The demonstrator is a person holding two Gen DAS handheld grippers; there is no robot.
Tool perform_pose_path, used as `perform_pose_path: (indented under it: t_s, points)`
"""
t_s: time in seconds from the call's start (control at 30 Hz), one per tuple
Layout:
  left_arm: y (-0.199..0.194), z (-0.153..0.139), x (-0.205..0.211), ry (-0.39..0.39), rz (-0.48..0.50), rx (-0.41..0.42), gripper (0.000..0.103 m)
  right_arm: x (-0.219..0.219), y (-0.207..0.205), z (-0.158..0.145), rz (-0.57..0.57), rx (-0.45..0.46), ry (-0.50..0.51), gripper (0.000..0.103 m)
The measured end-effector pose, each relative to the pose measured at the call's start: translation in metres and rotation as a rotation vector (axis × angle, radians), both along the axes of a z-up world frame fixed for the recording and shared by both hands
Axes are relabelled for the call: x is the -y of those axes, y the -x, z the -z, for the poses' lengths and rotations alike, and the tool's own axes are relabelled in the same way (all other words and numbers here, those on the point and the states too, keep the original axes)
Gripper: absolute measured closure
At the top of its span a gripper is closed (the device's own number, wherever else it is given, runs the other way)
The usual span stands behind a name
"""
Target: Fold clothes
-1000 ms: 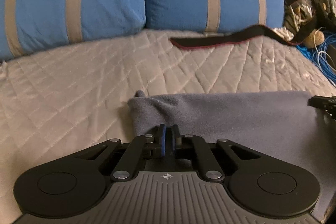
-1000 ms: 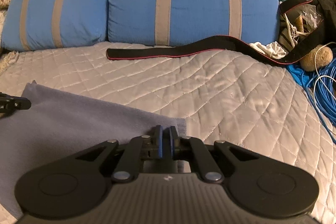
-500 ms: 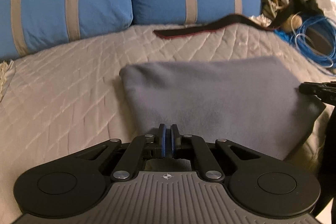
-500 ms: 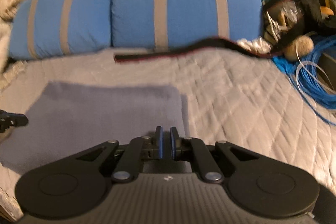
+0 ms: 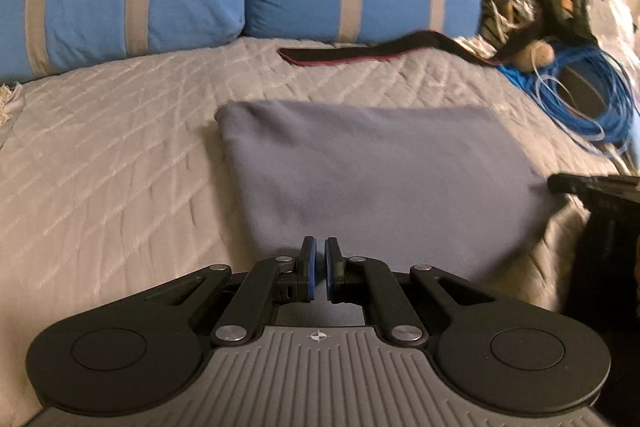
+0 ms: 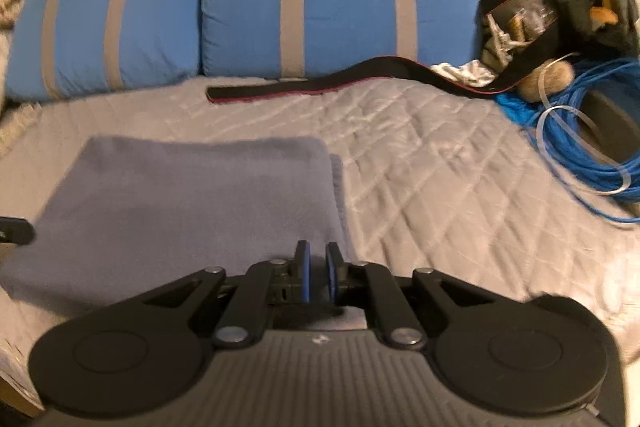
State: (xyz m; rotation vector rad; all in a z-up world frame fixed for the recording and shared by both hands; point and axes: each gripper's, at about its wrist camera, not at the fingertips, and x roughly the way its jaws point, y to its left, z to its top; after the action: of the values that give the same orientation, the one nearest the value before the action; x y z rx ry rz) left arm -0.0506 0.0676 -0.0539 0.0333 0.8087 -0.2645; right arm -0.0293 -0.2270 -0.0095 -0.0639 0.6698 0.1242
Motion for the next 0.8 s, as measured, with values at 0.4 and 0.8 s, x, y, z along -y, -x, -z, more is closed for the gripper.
perform_pose_path:
  t_s: [0.4, 0.8]
  points:
    - [-0.002, 0.006, 0.001, -0.017, -0.042, 0.015, 0.097, 0.019, -0.001, 0.008, 0.04, -0.017, -0.105, 0.034]
    - [-0.034, -0.01, -0.028, 0.136, -0.185, 0.084, 0.03, 0.031, -0.022, -0.009, 0.0, 0.09, -0.257, 0.0]
